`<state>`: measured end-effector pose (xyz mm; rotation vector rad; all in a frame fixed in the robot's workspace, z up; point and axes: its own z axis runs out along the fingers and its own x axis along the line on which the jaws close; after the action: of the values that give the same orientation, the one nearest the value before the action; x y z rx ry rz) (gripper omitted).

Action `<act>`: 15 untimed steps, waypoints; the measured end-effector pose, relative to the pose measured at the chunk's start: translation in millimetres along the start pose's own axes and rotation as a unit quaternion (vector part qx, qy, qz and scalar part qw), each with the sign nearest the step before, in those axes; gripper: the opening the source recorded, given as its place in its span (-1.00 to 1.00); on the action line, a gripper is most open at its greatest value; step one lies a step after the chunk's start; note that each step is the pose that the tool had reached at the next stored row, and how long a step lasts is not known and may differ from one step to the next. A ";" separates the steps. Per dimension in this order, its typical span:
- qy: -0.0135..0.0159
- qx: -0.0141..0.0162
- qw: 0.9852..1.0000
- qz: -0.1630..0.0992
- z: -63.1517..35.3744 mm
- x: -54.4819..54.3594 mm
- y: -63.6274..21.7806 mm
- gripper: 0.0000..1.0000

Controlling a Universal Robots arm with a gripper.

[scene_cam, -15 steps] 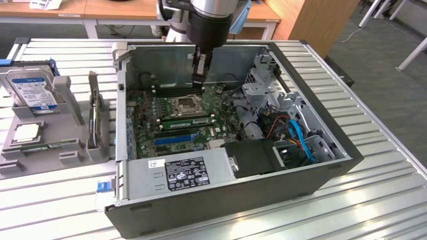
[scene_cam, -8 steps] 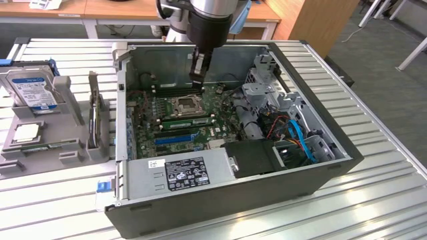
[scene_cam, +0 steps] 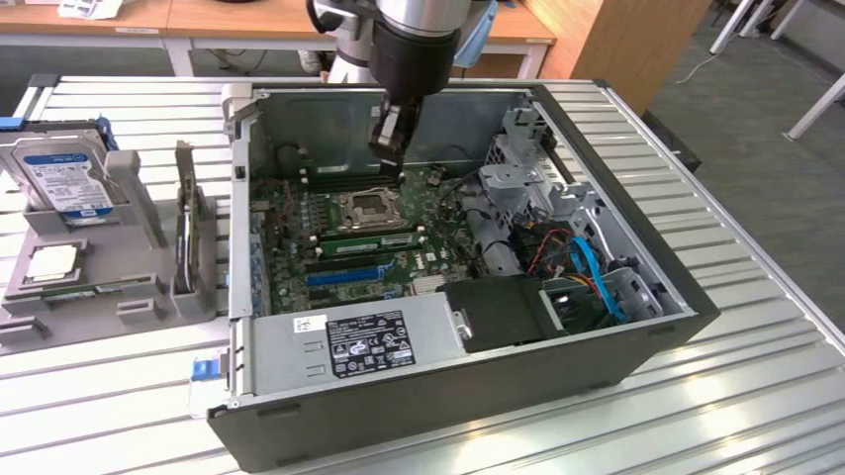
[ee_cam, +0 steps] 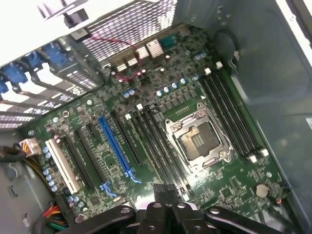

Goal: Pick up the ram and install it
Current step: 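Press down the ram until it locks into place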

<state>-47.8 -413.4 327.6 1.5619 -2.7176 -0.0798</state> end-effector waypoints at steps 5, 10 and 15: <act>-0.002 0.001 0.999 0.036 0.4 0.0 0.0 -0.80; -0.003 0.001 0.997 0.073 0.7 0.0 0.0 -0.80; -0.005 0.002 0.994 0.108 1.0 0.0 -0.1 -0.80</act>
<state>-47.7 -413.4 326.6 1.2608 -2.8758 -0.0804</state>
